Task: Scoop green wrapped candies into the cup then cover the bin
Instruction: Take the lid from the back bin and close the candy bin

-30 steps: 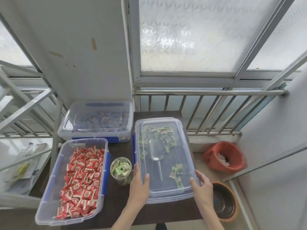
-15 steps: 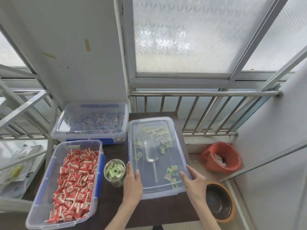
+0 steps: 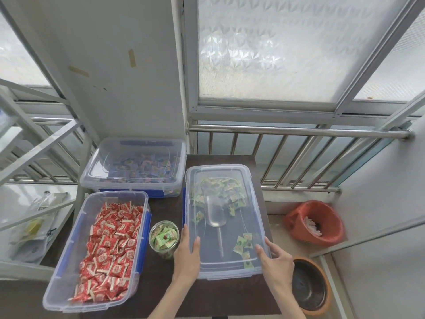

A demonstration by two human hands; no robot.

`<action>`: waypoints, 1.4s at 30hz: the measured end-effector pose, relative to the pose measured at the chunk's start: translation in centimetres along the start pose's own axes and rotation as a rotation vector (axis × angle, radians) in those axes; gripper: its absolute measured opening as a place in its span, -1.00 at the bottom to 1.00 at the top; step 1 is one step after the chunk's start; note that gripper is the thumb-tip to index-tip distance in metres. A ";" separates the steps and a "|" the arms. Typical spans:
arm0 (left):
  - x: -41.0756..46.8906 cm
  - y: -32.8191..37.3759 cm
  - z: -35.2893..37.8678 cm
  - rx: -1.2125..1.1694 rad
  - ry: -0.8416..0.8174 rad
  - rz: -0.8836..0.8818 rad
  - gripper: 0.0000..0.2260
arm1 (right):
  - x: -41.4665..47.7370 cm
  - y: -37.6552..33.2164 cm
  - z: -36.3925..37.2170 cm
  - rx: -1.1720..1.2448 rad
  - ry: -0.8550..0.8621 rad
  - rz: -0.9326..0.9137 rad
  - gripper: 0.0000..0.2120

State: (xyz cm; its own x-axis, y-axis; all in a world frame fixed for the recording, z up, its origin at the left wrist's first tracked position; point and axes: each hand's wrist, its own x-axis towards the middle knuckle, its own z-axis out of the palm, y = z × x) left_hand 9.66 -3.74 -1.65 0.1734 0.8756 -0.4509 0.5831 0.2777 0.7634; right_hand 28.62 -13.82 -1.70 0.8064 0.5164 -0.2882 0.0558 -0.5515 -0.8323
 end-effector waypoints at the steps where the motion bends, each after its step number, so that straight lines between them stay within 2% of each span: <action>1: 0.0 0.0 0.0 -0.024 -0.002 -0.009 -0.44 | 0.0 0.0 -0.1 -0.008 -0.004 0.002 -0.58; 4: 0.1 -0.2 0.0 -0.115 0.009 -0.060 -0.44 | 0.8 -0.3 -0.5 -0.022 -0.035 0.039 -0.60; 7: 0.6 0.0 0.3 -0.217 0.071 -0.166 -0.41 | 2.9 -1.1 -1.1 -0.072 -0.089 0.084 -0.71; 12: -0.1 0.6 0.7 -0.414 0.217 -0.539 -0.31 | 5.8 -1.1 -0.3 0.117 -0.257 0.328 -0.16; 15: -0.2 0.7 0.1 -0.613 0.193 -0.712 -0.17 | 6.4 -0.5 0.1 0.194 -0.294 0.379 -0.13; 18: 0.8 -0.5 0.3 -0.770 0.128 -0.671 -0.06 | 6.1 -0.6 0.2 0.173 -0.256 0.309 -0.33; 20: 2.5 -3.5 1.4 -0.798 0.145 -0.649 0.13 | 5.9 -0.9 0.2 0.122 -0.230 0.209 -0.48; 21: 2.7 -4.1 1.6 -0.787 0.158 -0.642 0.17 | 5.9 -1.0 0.1 0.068 -0.213 0.149 -0.50; 22: 1.9 -3.0 1.3 -0.766 0.163 -0.623 0.11 | 6.0 -1.1 -0.1 0.009 -0.195 0.110 -0.48; 23: 0.8 -1.5 0.8 -0.731 0.159 -0.593 -0.02 | 6.0 -1.3 -0.3 -0.039 -0.188 0.075 -0.49; 25: -0.5 0.0 0.4 -0.669 0.165 -0.496 -0.32 | 5.8 -1.7 -0.9 -0.091 -0.206 0.031 -0.65; 26: -0.6 0.0 0.5 -0.634 0.148 -0.445 -0.37 | 5.6 -1.9 -1.0 -0.124 -0.215 0.018 -0.72; 29: -0.8 0.0 0.9 -0.472 0.089 -0.328 -0.30 | 5.1 -2.5 -0.8 -0.228 -0.224 -0.013 -0.80; 33: -0.8 0.2 1.3 -0.354 0.114 -0.243 -0.36 | 5.0 -3.1 0.3 -0.355 -0.197 0.014 -0.85; 42: -0.4 0.4 1.9 -0.293 0.171 -0.240 -0.44 | 4.4 -3.2 0.9 -0.476 -0.104 0.026 -0.88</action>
State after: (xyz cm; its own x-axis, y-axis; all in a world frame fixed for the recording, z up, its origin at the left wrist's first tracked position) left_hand 11.34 -4.69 -2.04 -0.0886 0.8187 -0.5674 0.3357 0.5608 0.7568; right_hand 31.47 -9.17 -0.75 0.7491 0.5482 -0.3718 0.3195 -0.7908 -0.5221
